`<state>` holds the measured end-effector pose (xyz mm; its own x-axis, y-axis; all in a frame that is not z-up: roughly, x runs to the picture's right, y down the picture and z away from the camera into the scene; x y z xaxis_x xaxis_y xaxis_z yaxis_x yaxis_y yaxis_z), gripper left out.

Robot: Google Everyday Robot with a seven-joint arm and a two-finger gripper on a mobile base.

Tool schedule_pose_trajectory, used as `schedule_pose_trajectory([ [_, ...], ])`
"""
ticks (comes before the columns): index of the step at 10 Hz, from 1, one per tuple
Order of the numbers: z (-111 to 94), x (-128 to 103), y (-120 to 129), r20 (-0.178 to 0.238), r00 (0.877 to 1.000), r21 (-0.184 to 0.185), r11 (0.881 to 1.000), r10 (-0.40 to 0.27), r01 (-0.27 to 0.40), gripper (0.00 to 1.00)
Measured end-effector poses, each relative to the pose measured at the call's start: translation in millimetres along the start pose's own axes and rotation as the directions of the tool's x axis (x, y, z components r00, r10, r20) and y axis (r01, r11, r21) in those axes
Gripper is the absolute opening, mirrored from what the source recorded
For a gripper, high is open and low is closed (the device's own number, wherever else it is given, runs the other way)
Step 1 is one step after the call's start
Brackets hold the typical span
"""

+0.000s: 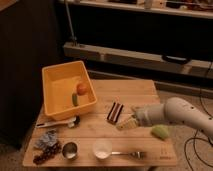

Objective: Place brush in tray

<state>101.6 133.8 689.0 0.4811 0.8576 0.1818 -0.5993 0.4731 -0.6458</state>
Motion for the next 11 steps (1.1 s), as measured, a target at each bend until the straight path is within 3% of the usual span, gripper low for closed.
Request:
schedule_pose_trajectory([
  [1, 1, -2, -3, 0.000, 1.000, 0.015, 0.999, 0.029, -0.029, 0.80],
  [2, 2, -7, -8, 0.008, 0.993, 0.036, 0.992, 0.117, -0.118, 0.80],
  [3, 0, -10, -13, 0.019, 0.979, 0.061, 0.977, 0.204, -0.205, 0.80],
  [4, 0, -14, -17, 0.040, 0.954, 0.084, 0.951, 0.296, -0.298, 0.80],
  [5, 0, -21, -24, 0.076, 0.905, 0.106, 0.900, 0.418, -0.424, 0.80],
  [8, -4, -27, -34, 0.131, 0.827, 0.127, 0.818, 0.547, -0.561, 0.80],
  [9, -4, -27, -35, 0.136, 0.818, 0.128, 0.809, 0.559, -0.574, 0.80],
  [11, -5, -26, -35, 0.137, 0.817, 0.129, 0.808, 0.560, -0.575, 0.80],
])
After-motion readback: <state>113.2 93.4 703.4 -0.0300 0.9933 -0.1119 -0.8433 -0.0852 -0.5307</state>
